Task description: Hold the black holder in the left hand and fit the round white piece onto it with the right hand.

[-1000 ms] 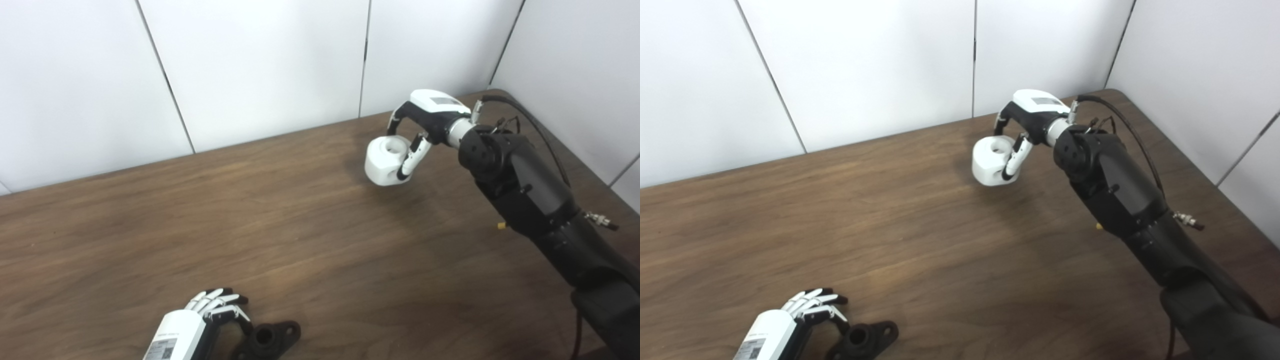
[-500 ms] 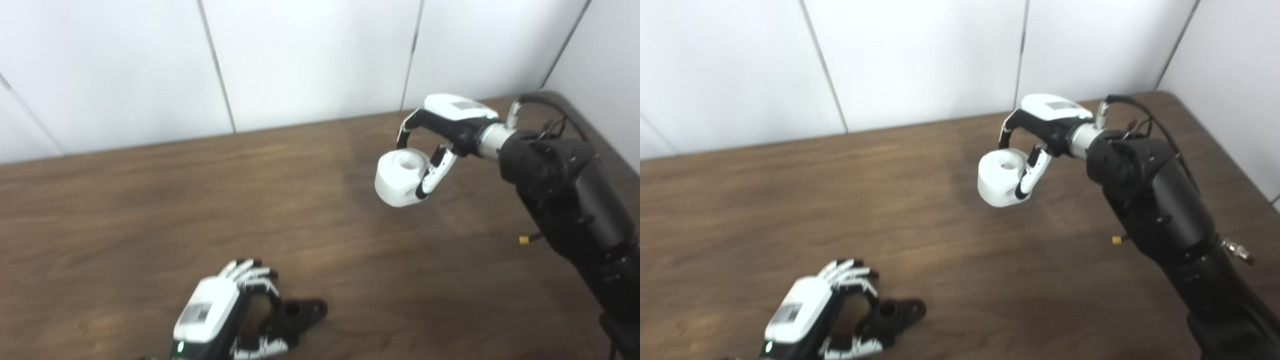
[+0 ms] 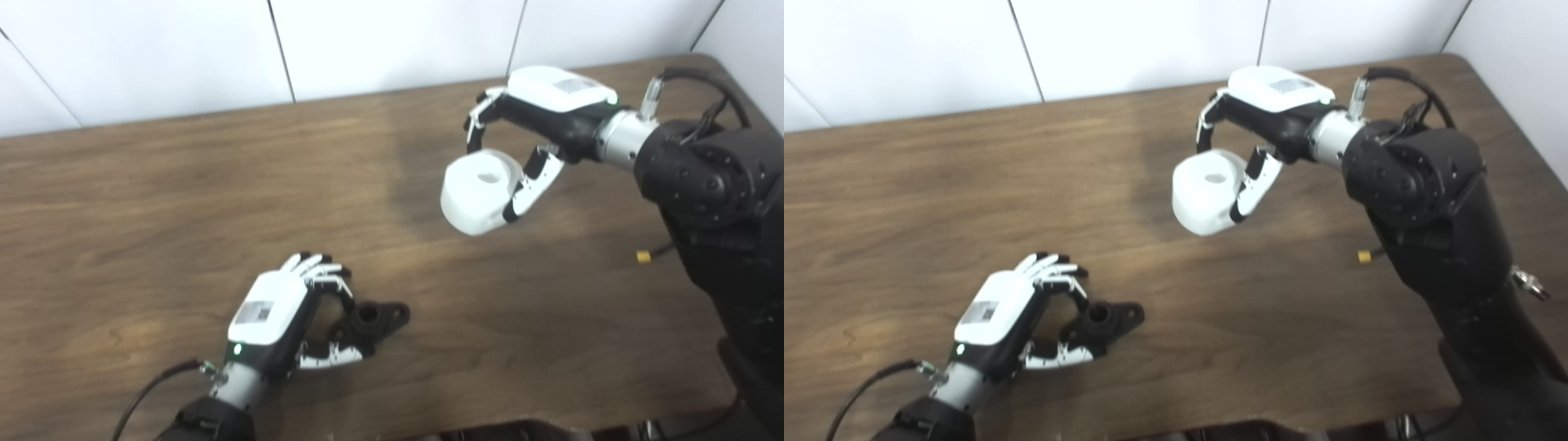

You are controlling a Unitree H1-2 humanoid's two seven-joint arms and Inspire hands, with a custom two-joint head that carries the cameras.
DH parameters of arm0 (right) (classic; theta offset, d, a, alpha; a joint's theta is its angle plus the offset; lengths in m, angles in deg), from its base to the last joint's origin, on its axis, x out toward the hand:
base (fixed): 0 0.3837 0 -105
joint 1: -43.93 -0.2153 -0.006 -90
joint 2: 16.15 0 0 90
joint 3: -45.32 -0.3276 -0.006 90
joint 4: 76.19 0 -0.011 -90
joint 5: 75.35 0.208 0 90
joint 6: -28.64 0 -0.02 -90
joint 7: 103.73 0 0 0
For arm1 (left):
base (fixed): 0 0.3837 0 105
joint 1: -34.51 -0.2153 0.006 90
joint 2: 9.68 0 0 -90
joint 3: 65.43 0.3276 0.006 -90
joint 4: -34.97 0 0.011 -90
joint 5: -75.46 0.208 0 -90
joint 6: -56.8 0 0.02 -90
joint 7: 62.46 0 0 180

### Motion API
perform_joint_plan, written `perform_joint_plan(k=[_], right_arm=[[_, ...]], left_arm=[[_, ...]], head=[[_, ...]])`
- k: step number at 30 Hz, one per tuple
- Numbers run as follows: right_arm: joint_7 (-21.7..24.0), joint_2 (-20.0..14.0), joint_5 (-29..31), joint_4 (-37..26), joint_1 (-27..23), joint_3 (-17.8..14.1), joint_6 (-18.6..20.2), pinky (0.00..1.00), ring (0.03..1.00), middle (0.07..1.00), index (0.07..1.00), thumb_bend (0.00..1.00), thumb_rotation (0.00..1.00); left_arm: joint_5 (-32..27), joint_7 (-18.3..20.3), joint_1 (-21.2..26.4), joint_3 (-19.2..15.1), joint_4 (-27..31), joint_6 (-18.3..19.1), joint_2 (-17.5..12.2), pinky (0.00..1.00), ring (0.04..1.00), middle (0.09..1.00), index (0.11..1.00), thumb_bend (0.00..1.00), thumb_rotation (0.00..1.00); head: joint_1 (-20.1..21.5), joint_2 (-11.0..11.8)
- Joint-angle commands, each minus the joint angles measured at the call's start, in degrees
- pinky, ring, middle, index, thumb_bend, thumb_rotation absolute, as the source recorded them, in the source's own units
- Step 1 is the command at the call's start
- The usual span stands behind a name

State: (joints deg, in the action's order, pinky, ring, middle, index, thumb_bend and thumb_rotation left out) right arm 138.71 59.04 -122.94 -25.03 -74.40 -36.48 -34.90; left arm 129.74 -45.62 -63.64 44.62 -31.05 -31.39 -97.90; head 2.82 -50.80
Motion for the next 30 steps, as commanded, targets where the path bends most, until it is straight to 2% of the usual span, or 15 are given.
perform_joint_plan(k=[1,5,14,23,30], right_arm=[[0.2,0.7,-0.4,-3.3,-1.3,-1.6,0.4,0.84,0.928,0.804,0.483,0.53,0.15],[2.1,3.1,-1.0,-5.2,-1.5,-2.0,0.4,0.83,0.927,0.804,0.483,0.53,0.15],[4.1,6.9,-3.5,-7.6,-1.8,0.6,0.4,0.82,0.922,0.803,0.485,0.52,0.15],[3.3,9.9,-3.2,-7.5,-0.6,1.4,0.3,0.82,0.921,0.801,0.484,0.52,0.15],[2.1,10.6,-3.3,-6.8,0.3,3.9,-0.1,0.82,0.923,0.800,0.484,0.52,0.15]], left_arm=[[1.5,1.7,0.3,0.4,-1.2,1.1,-0.1,0.95,0.890,0.797,0.487,0.52,0.05],[1.5,1.9,0.8,0.6,-1.3,1.4,0.0,0.96,0.894,0.797,0.487,0.52,0.06],[2.6,3.1,1.2,1.8,-0.4,2.6,0.8,0.95,0.888,0.795,0.488,0.52,0.06],[4.8,4.4,1.8,3.1,-0.5,3.9,2.4,0.95,0.886,0.795,0.488,0.52,0.06],[6.0,4.8,2.5,4.2,-1.2,4.9,3.4,0.92,0.884,0.796,0.487,0.52,0.06]], head=[[0.1,-0.1],[-0.6,-1.3],[-1.8,-2.3],[-4.4,-2.9],[-5.4,-3.1]])
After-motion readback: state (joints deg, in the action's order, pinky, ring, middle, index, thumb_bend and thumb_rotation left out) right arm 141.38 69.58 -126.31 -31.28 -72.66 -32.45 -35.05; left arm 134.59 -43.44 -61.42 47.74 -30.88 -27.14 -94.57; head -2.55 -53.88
